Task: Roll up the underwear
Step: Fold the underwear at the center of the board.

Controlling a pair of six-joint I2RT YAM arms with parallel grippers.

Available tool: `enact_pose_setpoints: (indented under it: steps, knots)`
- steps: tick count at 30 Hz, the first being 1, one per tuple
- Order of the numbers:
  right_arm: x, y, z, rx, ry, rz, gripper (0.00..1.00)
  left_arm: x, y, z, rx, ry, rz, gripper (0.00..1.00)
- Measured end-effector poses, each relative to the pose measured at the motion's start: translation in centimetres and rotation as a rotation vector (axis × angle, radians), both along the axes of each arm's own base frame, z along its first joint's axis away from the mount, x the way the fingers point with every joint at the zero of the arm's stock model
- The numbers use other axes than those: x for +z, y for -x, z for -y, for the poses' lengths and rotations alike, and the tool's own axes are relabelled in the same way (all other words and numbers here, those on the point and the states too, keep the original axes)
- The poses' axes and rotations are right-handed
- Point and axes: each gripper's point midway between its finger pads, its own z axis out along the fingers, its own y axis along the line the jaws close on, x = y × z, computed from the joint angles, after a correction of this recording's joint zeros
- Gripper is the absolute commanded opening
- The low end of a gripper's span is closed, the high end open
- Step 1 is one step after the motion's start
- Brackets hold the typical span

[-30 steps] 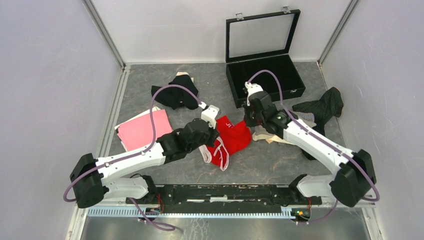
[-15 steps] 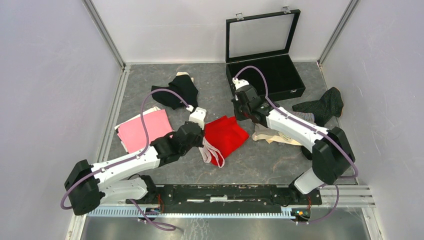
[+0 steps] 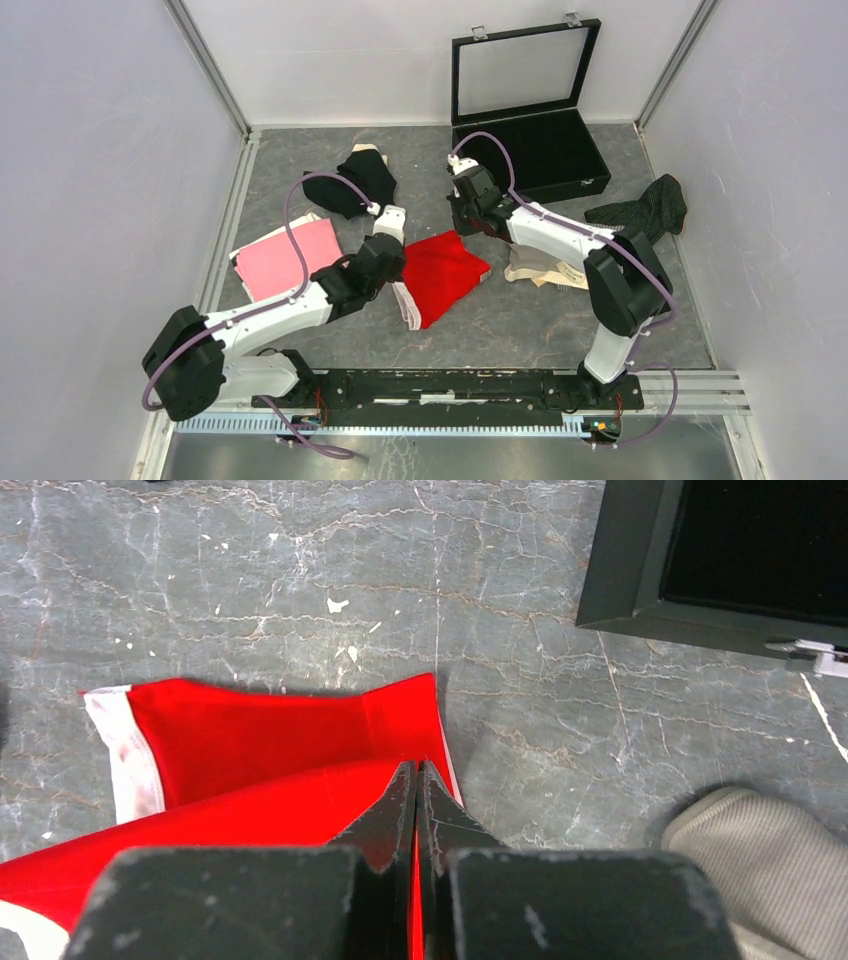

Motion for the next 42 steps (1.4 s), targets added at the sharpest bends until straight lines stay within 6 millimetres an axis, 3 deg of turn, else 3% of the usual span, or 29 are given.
enact_pose_setpoints:
  steps: [9, 19, 30, 34, 38, 42]
  knots:
    - [-1.6, -2.1, -0.5, -0.012, 0.012, -0.011, 0.0, -2.0, -2.1, -0.9, 0.071, -0.034, -0.008, 0.02]
    - [-3.9, -2.9, -0.4, -0.005, 0.027, -0.051, 0.0, -4.3, -3.5, -1.3, 0.114, -0.075, -0.02, 0.06]
    - [-4.1, -4.0, -1.2, 0.01, 0.009, -0.047, 0.0, -5.7, -5.2, -2.7, 0.171, -0.113, -0.02, 0.12]
    - [-4.4, -4.1, -1.1, 0.007, 0.01, -0.049, 0.0, -5.9, -5.9, -2.8, 0.174, -0.126, -0.014, 0.21]
    - [-4.3, -4.3, -0.9, 0.006, 0.011, -0.046, 0.06, -5.8, -6.7, -3.0, 0.181, -0.133, -0.005, 0.29]
    - [-4.2, -4.6, -0.9, 0.01, 0.009, -0.035, 0.26, -5.8, -7.8, -3.3, 0.201, -0.135, 0.0, 0.45]
